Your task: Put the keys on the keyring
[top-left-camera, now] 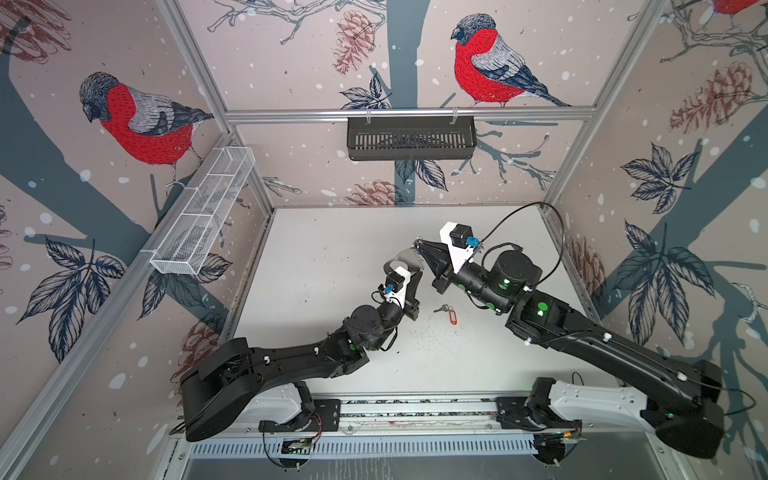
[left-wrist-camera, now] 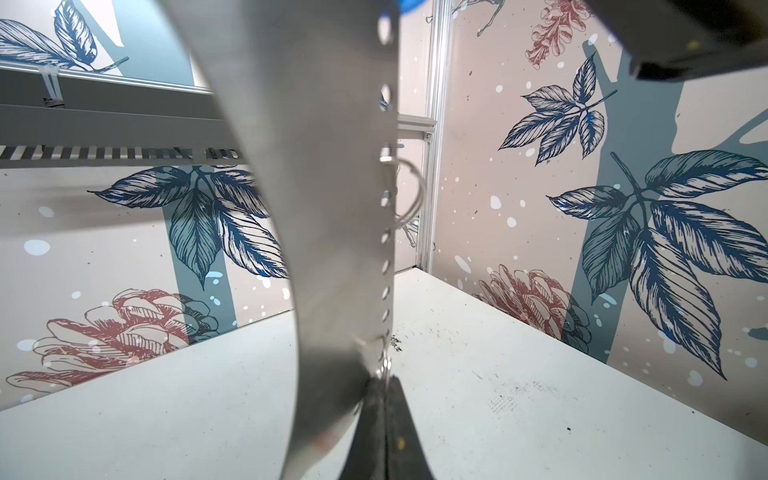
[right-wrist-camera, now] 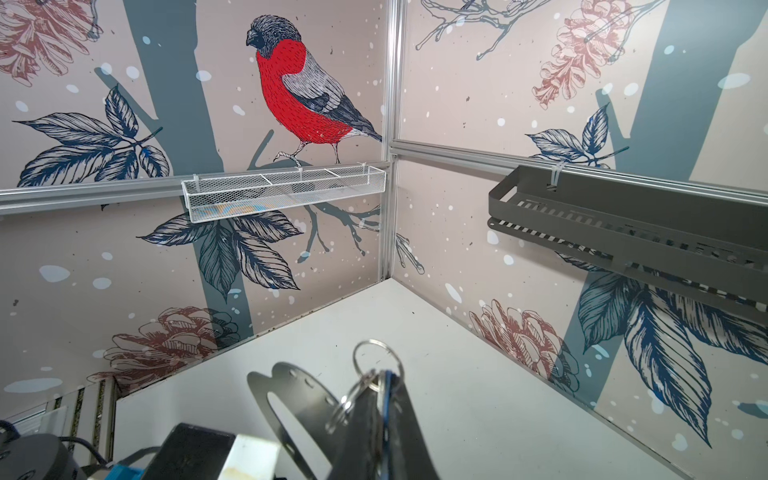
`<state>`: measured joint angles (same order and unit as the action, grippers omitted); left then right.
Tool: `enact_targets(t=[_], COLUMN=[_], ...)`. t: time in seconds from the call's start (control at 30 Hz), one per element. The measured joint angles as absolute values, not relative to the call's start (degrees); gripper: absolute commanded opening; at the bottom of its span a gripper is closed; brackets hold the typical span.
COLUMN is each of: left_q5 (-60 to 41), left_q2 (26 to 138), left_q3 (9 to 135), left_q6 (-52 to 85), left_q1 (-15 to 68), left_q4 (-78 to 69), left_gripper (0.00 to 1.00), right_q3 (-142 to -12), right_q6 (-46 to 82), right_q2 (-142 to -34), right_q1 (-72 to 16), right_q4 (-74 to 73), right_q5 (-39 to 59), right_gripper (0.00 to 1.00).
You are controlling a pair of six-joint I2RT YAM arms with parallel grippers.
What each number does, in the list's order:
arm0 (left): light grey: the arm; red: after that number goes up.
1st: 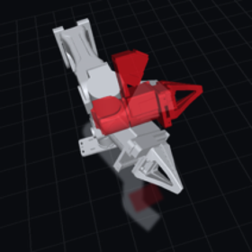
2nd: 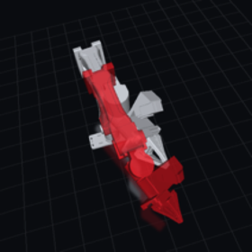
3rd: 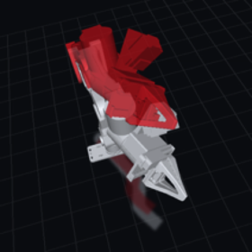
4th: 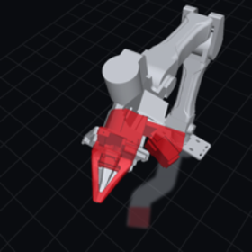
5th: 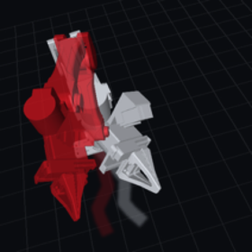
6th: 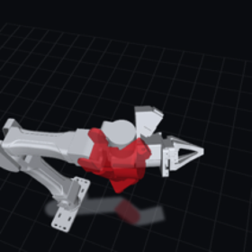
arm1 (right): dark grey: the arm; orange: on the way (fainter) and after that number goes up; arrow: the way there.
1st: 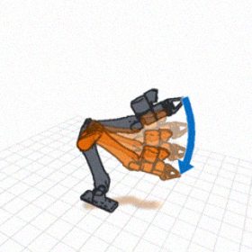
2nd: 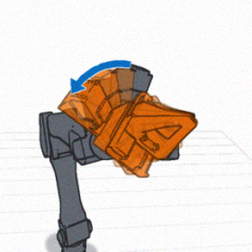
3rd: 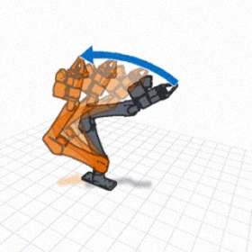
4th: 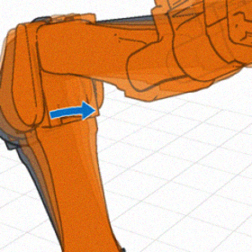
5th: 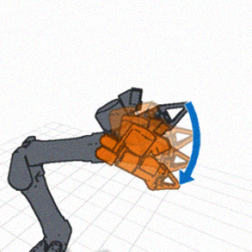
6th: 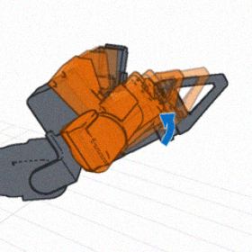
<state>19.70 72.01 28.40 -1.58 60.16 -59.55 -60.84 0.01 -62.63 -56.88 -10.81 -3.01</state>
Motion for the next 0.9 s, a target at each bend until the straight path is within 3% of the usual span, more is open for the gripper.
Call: enact_targets(t=[0.47,0.9], left_q5=[16.1,16.3], left_q2=[69.5,65.8], left_q3=[26.8,25.8], left_q6=[-3.0,-4.5], left_q1=[60.2,60.2], left_q4=[-59.0,-57.8], left_gripper=[0.0,0.0], right_q3=[-63.1,-62.7], right_q6=[2.8,6.2], right_q2=[-64.2,-64.8], right_q1=[-55.1,-49.1], right_q4=[-10.3,-8.2], right_q5=[-10.7,-12.0], right_gripper=[0.0,0.0])
